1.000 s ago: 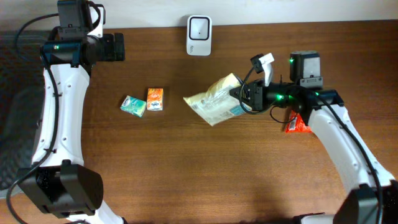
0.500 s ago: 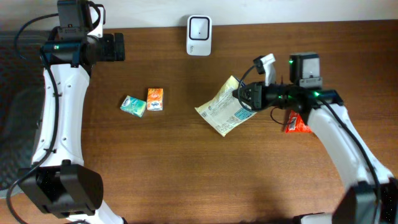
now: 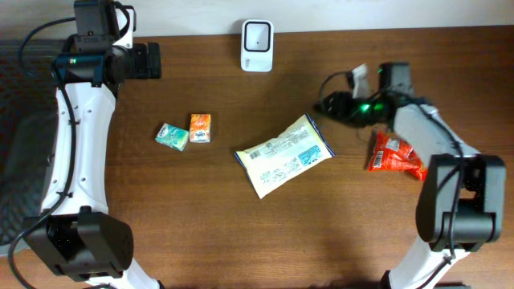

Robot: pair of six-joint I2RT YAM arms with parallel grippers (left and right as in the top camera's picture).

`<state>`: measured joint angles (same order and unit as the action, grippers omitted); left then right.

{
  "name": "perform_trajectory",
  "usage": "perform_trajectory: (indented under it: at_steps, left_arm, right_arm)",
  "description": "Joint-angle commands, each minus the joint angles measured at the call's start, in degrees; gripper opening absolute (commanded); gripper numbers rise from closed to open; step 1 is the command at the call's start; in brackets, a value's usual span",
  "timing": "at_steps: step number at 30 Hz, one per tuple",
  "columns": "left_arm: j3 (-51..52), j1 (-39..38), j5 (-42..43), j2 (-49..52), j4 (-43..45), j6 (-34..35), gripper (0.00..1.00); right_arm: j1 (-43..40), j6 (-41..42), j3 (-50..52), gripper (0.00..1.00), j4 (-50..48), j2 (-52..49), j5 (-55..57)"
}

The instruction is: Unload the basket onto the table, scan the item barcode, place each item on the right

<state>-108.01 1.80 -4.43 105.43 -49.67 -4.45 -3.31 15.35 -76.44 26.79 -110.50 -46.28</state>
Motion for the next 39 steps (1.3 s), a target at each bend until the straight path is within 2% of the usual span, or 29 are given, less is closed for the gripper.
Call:
perform_trajectory:
  at_steps: [1, 3, 6, 9, 12, 15, 17, 21, 26, 33, 34, 36, 37, 39]
  left_arm:
    - [-0.09, 0.02, 0.57, -1.16, 0.11, 0.15, 0.99]
    - [-0.09, 0.02, 0.57, -1.16, 0.11, 0.15, 0.99]
    - [-0.11, 0.02, 0.57, -1.16, 0.11, 0.15, 0.99]
    - [-0.11, 0.02, 0.57, -1.16, 0.11, 0.15, 0.99]
    - [-0.11, 0.02, 0.57, -1.16, 0.11, 0.15, 0.99]
    - [-0.09, 0.02, 0.57, -1.16, 0.11, 0.13, 0.99]
    - [-0.11, 0.02, 0.57, -1.16, 0.11, 0.15, 0.99]
    - [-0.11, 0.02, 0.57, -1.16, 0.11, 0.15, 0.99]
    - [-0.11, 0.02, 0.57, -1.16, 0.11, 0.15, 0.99]
    - [-0.11, 0.02, 0.57, -1.16, 0.11, 0.15, 0.99]
    - [-0.11, 0.02, 0.57, -1.16, 0.11, 0.15, 0.99]
    - [-0.09, 0.02, 0.57, -1.16, 0.11, 0.15, 0.99]
    - [-0.09, 0.02, 0.57, -1.16, 0.11, 0.15, 0.99]
    - [-0.11, 0.02, 0.57, -1.16, 0.11, 0.15, 0.99]
  right_arm:
    - [1.33, 4.94, -3.52, 0.64, 8.07, 1.81, 1.79]
    - [2.71, 8.02, -3.5, 0.66, 14.01, 1.79, 4.7]
    - [6.56, 10.25, -3.48, 0.81, 22.53, 1.55, 9.38]
    - [10.75, 10.25, -3.26, 0.94, 26.03, 1.42, 11.96]
    - [15.89, 10.56, -2.82, 0.93, 26.82, 1.38, 16.81]
    - [20.74, 15.21, -1.14, 0.79, 26.29, 1.38, 24.94]
    - [23.28, 19.34, 1.25, 0.73, 24.72, 1.38, 28.74]
    - [25.38, 24.65, 6.88, 0.69, 17.57, 1.38, 29.16]
    - [24.63, 23.89, 9.14, 0.69, 12.48, 1.38, 32.33]
    - [17.59, 14.82, 9.14, 0.69, 7.13, 1.38, 33.31]
    - [16.61, 14.38, 9.14, 0.69, 6.67, 1.38, 33.2]
    - [14.38, 11.04, 9.16, 0.87, 4.37, 1.38, 30.16]
    - [13.73, 10.14, 9.16, 0.92, 3.43, 1.38, 28.74]
    - [12.7, 10.12, 9.16, 0.95, 1.75, 1.38, 26.45]
